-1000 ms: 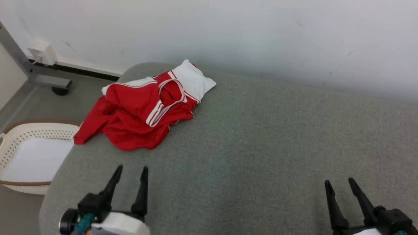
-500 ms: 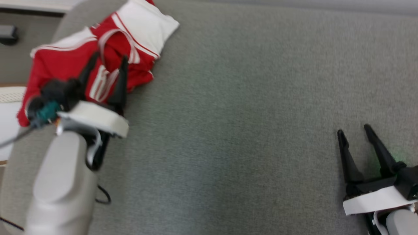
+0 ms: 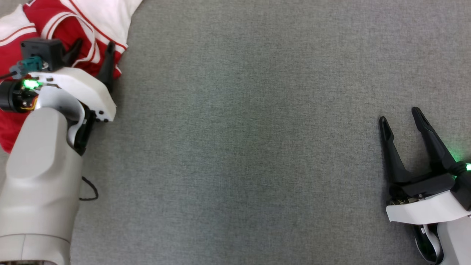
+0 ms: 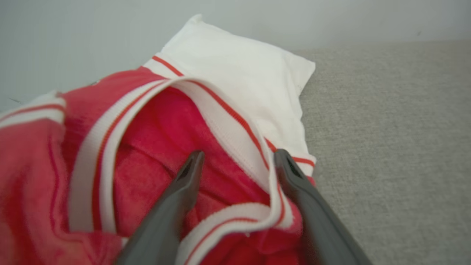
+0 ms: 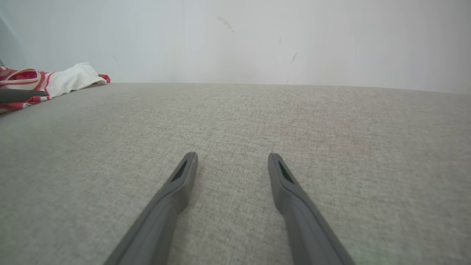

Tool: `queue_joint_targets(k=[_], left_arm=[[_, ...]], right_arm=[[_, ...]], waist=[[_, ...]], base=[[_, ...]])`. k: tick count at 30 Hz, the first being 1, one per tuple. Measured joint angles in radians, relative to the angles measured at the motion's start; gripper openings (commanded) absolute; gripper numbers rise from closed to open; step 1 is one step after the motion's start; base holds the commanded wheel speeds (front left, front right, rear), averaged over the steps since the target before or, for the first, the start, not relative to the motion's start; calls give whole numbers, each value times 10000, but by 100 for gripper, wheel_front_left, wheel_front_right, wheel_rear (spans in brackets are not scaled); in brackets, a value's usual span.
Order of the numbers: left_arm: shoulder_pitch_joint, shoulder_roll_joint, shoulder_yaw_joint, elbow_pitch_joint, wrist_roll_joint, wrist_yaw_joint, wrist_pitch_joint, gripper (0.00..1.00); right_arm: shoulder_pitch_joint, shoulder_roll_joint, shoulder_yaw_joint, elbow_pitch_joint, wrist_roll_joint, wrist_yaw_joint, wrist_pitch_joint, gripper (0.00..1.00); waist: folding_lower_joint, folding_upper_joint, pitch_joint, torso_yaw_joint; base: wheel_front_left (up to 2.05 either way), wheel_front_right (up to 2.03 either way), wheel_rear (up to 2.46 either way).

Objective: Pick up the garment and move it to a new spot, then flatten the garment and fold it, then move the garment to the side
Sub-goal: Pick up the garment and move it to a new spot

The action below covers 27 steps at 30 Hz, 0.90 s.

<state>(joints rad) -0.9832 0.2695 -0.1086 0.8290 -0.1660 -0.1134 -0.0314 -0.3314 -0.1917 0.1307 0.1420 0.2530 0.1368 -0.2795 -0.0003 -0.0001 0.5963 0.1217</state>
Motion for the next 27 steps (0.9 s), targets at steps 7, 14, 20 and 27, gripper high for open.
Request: queue_joint_targets(k=[7, 14, 20, 27], left_arm=[[-343, -56, 27, 865, -349, -23, 36, 0], [-363, 238, 205, 1085, -579, -67, -523, 0], [-477, 780, 244, 531, -838, -96, -543, 0], [-448, 1164, 54, -1030, -1087, -138, 148, 0]], right_arm=[[-60, 35, 10, 81, 0, 6, -6, 100], [33, 161, -184, 568, 23, -8, 44, 100], [644, 376, -184, 1093, 209, -44, 142, 100], [1215, 708, -136, 1459, 368, -44, 146, 100]], waist=[[1, 1, -61, -90], [5, 2, -730, -102], [6, 3, -1693, -111], [5, 3, -2911, -213]], base=[[0, 0, 0], [0, 0, 0], [0, 0, 0], [0, 0, 0]])
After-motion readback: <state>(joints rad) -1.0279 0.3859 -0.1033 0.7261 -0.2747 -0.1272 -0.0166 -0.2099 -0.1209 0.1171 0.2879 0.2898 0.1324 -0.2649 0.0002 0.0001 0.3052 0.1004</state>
